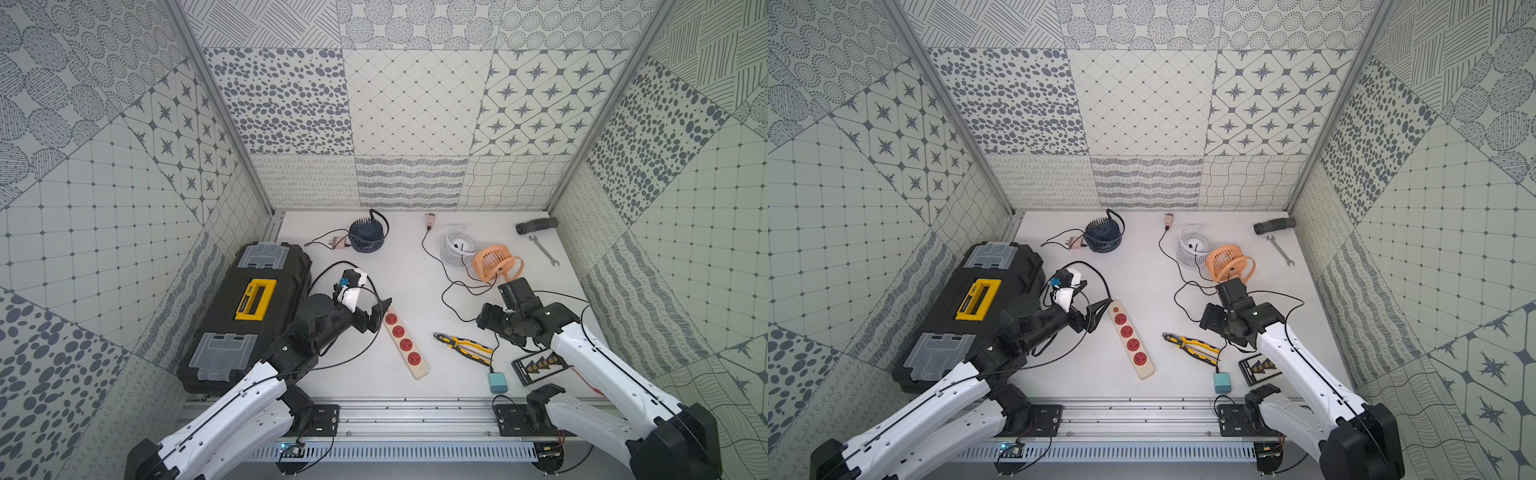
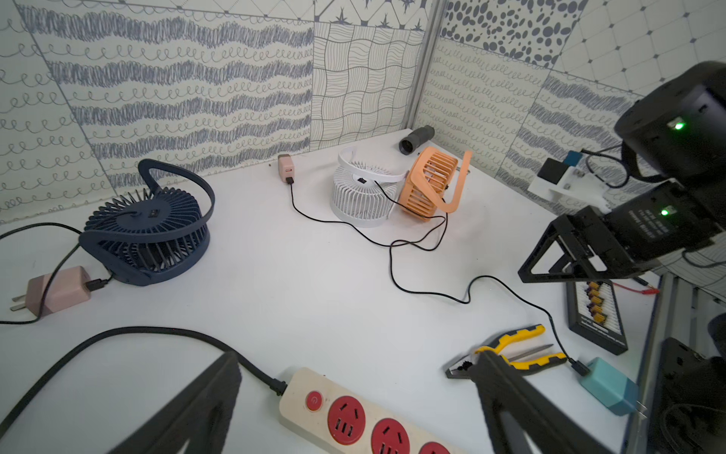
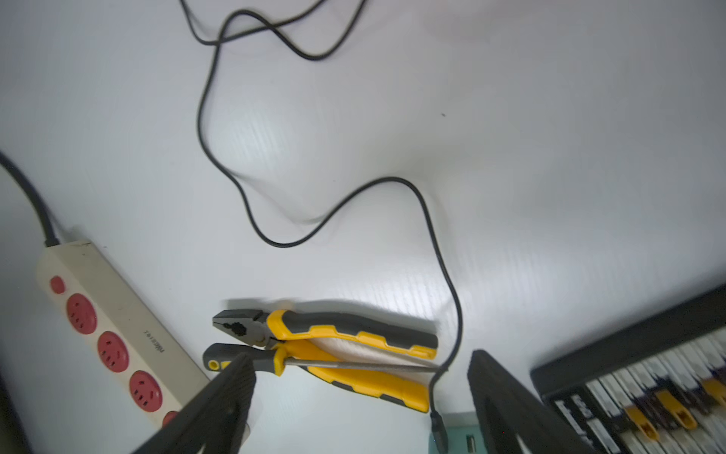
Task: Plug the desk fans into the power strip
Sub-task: Pick up the plug from the center of the board.
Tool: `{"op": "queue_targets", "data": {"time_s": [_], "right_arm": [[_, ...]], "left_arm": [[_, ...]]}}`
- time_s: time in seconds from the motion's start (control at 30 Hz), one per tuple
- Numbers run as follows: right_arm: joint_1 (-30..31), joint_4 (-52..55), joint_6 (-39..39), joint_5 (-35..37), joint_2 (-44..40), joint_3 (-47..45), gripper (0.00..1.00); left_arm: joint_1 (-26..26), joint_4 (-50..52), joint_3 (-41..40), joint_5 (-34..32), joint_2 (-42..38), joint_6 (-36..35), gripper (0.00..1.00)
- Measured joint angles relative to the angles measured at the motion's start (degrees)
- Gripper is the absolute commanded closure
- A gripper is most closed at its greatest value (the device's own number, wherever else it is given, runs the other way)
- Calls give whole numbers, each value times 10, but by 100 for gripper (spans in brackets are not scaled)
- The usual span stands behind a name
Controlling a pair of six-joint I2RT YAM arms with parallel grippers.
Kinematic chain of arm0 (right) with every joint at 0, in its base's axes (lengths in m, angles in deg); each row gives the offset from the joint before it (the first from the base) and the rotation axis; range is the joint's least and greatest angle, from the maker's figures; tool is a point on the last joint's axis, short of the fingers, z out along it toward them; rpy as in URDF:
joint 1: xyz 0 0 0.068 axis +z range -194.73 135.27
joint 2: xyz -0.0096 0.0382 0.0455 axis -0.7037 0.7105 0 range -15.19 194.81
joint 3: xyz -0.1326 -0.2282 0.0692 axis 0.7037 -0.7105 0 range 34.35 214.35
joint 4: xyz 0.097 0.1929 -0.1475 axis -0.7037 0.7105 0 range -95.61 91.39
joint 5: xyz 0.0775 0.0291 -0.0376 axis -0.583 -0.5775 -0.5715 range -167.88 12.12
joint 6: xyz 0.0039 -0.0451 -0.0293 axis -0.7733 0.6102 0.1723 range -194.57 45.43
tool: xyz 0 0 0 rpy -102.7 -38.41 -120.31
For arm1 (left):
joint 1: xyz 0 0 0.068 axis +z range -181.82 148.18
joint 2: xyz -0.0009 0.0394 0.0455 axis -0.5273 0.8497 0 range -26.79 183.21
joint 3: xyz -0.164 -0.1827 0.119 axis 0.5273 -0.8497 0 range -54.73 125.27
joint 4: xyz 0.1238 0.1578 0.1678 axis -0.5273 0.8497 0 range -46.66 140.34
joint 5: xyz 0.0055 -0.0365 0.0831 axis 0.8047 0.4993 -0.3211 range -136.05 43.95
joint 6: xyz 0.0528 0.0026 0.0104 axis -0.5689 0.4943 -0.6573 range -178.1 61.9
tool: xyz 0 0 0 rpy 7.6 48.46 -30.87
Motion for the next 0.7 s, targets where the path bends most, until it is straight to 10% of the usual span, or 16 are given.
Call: {"op": "queue_targets", "data": {"time_s": [0.7], "right_arm": [[5,-86,-101,9,-7,-136,75]], "left_arm": [[-63,26,17,-2,63,21,3]]}}
